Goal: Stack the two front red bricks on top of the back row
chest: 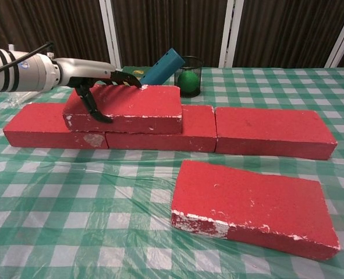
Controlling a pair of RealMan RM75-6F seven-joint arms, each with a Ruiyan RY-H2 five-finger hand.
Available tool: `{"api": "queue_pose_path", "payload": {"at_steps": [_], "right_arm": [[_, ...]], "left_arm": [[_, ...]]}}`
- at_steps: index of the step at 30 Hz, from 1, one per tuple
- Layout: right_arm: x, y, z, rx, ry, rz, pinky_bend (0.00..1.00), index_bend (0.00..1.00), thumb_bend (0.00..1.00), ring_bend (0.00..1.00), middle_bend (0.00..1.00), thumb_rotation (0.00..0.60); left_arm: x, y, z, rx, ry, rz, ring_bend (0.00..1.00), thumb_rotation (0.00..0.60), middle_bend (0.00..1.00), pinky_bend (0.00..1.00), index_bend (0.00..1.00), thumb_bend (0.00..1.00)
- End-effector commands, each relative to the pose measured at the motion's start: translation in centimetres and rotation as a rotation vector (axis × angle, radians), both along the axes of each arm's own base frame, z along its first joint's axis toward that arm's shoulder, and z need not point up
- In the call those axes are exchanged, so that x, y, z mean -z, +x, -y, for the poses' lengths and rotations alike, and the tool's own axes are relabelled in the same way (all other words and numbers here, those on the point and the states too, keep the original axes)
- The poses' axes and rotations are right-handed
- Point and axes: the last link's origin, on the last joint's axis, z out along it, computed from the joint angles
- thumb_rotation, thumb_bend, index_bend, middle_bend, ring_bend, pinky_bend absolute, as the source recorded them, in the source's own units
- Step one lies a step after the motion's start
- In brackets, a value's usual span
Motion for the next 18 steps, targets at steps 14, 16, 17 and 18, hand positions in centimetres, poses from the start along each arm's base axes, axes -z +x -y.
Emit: {"api": "queue_pose_path", "payload": {"at_steps": [14,16,17,18], "right_arm": [[-0.18,0.09,-0.11,0.002,-0.016,0.004,0.0,0.0,0.17,0.0,0.0,0.6],[-0.19,0.07,-0.08,0.005,-0.019,0.005,0.0,0.0,0.17,0.0,0.0,0.6],[-0.18,0.09,-0.06,0.005,-0.019,0.004,0.0,0.0,0.17,0.0,0.0,0.6],[-0.17,0.11,-0.07,0.004,-0.019,0.004,0.0,0.0,0.17,0.0,0.0,0.6]], "left_arm": [[-0.35,-0.67,-0.13,-0.02,-0.009,-0.003,0.0,0.6,0.0,0.12,0.0,0.36],[-0.42,-0.7,-0.1,-0.014,-0.008,-0.004,0.0,0.6,0.0,0.11,0.0,0.36],[-0.45,-0.71,-0.1,-0.011,-0.007,-0.006,0.0,0.6,0.0,0.11,0.0,0.35],[-0.46,-0.72,-0.1,-0.01,-0.007,-0.007,0.0,0.6,0.0,0.11,0.0,0.35]]}}
